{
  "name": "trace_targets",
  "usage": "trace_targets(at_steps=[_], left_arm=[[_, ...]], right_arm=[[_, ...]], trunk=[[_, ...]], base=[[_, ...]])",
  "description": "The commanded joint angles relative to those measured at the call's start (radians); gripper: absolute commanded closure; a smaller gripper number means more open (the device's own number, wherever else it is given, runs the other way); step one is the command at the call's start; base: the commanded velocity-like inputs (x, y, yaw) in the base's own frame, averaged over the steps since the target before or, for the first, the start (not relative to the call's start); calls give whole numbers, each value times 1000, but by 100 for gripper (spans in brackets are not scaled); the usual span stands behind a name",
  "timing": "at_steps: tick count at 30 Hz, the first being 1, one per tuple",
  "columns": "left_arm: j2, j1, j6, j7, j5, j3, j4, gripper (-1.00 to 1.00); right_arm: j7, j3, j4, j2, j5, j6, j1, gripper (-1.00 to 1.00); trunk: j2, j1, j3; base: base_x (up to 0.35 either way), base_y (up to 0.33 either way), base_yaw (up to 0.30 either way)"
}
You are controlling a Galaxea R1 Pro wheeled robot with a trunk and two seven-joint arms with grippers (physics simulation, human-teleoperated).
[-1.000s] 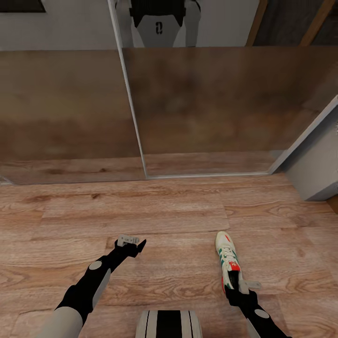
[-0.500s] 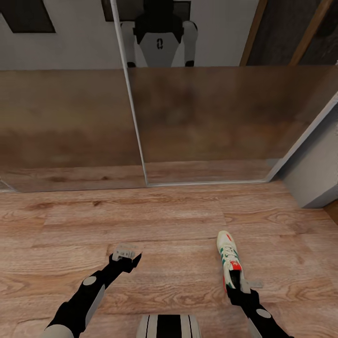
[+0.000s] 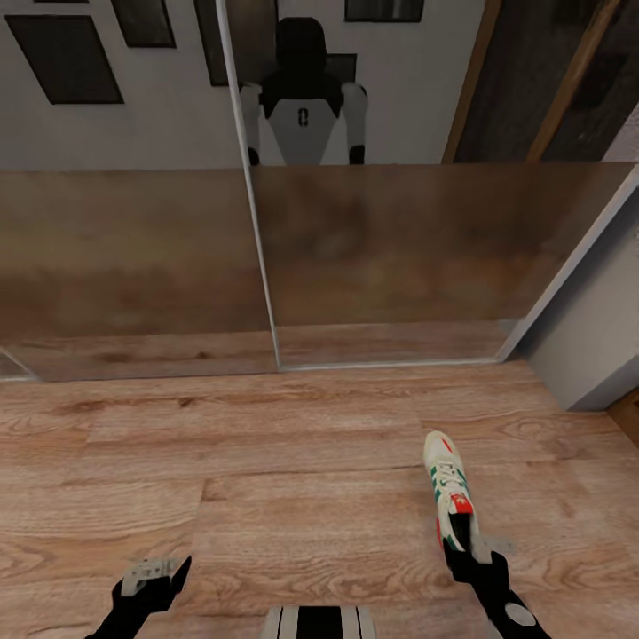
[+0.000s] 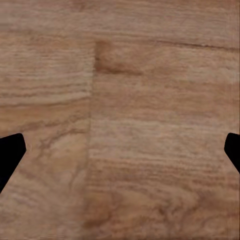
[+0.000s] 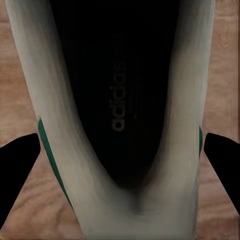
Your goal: Pick up the two gym shoes and the two sandals from the corridor floor and place them onto the hallstand (shoe rack) in the corridor, making sure they are on the rack and not on the floor. Arrange them so the two gym shoes are next to each other and the two sandals are next to each other.
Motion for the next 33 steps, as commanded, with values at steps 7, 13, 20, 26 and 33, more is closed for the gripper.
trace_targets(at_steps=[7, 13, 20, 26, 33], left_arm=[[-4, 57, -44, -9, 0, 110, 36, -100], [-5, 63, -150, -8, -4, 123, 124, -100], [-10, 63, -170, 3, -7, 125, 149, -100], [-6, 63, -175, 114, -12, 113, 153, -100], [-14, 63, -175, 122, -75, 114, 155, -100]], right_arm=[[1, 2, 135, -3, -10, -135, 11, 100], [2, 2, 222, -3, -11, -203, 12, 100], [3, 2, 290, 1, -11, -282, 12, 100], [3, 2, 327, 3, -9, -348, 12, 100], [1, 2, 329, 4, -8, -350, 12, 100]], trunk=[[1, -3, 38], [3, -6, 70], [5, -9, 108], [6, -12, 141], [35, -29, 176]], base=[[0, 0, 0], [0, 0, 0], [0, 0, 0], [0, 0, 0], [0, 0, 0]])
